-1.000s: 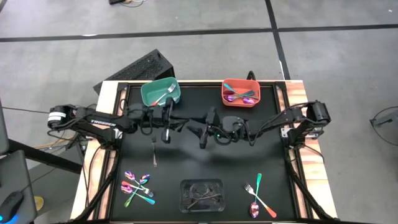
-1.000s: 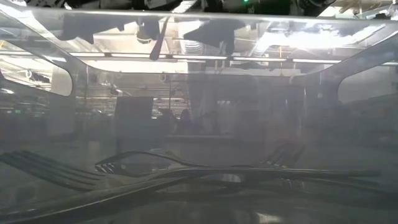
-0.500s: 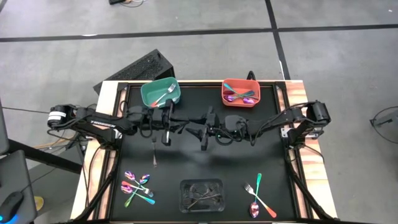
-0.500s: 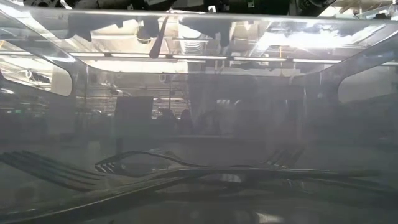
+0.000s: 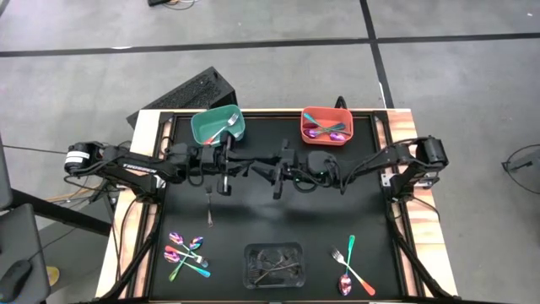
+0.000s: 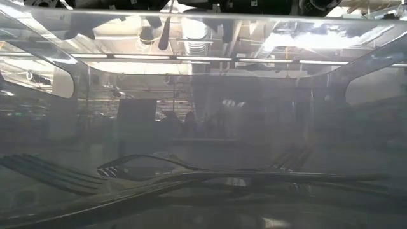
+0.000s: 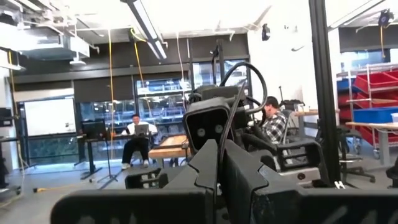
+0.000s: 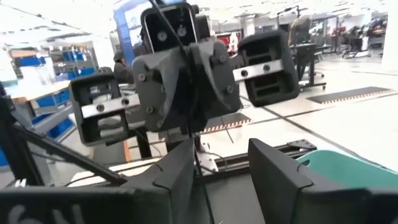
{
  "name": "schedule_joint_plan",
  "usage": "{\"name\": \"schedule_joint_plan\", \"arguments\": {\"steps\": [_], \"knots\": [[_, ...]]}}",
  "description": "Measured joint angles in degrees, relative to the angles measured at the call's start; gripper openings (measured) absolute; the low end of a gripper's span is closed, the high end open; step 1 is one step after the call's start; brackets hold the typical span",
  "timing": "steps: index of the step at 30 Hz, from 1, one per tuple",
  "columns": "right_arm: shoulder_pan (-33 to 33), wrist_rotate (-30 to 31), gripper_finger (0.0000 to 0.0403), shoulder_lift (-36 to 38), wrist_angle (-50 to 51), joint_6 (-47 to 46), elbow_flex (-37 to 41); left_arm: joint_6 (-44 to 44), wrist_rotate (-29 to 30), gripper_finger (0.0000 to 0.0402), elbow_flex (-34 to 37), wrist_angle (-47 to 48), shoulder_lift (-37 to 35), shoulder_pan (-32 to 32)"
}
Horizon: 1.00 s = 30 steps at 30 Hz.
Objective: Sort silverware by color (type)
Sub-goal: Put the silver fork into the black bin
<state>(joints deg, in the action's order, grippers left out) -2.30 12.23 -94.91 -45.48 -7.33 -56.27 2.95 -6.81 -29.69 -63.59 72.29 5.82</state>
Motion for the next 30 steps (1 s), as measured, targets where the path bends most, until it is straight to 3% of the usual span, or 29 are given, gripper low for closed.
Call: {"name": "schedule_joint_plan", "arguments": {"steps": [6, 18, 22, 26, 30], "knots": [[0.22, -3.46, 0.0153, -0.02, 0.04, 1.83, -1.13, 0.71, -0.01, 0.0001, 0.0, 0.88, 0.0, 0.0], [0.12, -2.35, 0.0144, -7.67, 1.86, 2.47, -7.54, 0.51, 0.02, 0.0002, 0.0, 1.74, 0.0, 0.0], [-0.37, 1.76, 0.0102, -6.85, 5.27, 2.47, -7.95, 0.68, 0.48, 0.0002, 0.0, 2.98, 0.0, 0.05], [-0.67, 2.23, 0.0021, -5.19, 9.15, 4.14, -7.94, 0.96, 0.73, 0.0002, -0.15, 2.58, 0.0, 0.07], [-0.64, 2.26, 0.0008, -3.1, 15.02, 4.59, -7.94, -0.49, 1.83, 0.0002, -0.09, 3.92, 0.04, 0.08]]}}
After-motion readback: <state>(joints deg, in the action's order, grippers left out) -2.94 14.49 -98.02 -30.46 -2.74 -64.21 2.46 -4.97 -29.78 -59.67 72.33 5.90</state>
